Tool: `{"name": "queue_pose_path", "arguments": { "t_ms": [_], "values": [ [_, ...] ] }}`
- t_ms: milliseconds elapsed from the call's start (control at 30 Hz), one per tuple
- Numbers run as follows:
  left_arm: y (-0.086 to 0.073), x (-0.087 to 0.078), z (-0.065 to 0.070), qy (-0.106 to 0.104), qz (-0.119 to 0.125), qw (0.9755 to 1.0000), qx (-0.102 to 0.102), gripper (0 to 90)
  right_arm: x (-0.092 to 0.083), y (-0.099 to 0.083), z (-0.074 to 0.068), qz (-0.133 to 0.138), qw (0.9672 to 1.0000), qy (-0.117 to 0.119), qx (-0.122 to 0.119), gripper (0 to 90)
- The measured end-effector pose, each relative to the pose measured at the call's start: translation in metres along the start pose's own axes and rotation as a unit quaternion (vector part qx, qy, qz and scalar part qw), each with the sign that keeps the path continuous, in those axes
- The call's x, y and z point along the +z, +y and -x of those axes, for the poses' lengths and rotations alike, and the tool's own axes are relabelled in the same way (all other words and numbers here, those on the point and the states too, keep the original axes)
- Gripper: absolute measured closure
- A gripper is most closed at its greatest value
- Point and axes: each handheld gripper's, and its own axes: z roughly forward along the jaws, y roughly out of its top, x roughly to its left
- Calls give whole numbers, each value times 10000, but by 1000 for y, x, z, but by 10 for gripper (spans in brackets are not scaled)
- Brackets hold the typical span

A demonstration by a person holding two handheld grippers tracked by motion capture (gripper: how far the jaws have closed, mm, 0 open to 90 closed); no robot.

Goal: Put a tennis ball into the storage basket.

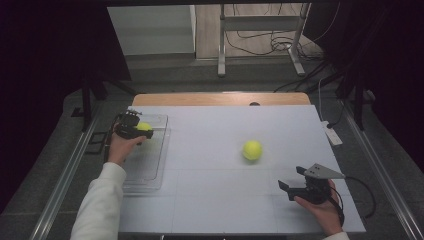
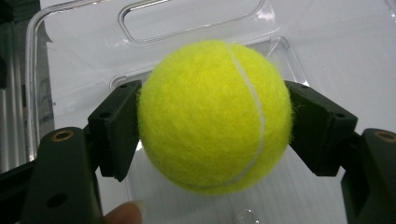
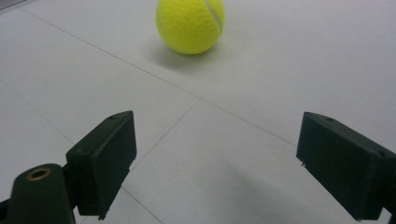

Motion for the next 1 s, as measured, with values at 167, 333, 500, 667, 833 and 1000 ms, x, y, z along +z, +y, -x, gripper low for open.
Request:
{"name": "queue_pose_path", "arguments": {
  "t_ms": [167,333,500,667,833,1000],
  "values": [
    [0,2,1,30,-44,10000,41,259,0,0,0,-5,10000,-8,12,127],
    [0,3,1,80,-62,9999,53,258,0,0,1,-11,10000,-6,14,127],
    [-1,1,1,126,112,9999,35,239,0,0,0,-8,10000,-7,-3,127],
    [0,-11,4,66,395,9992,-8,158,0,0,0,-11,10000,-14,0,127],
    [-1,-18,5,28,513,9987,-47,149,0,0,0,-20,10000,-27,-11,127],
    [-7,-32,7,-209,819,9964,-51,151,0,0,0,-21,10000,-26,-10,127]
  ]
}}
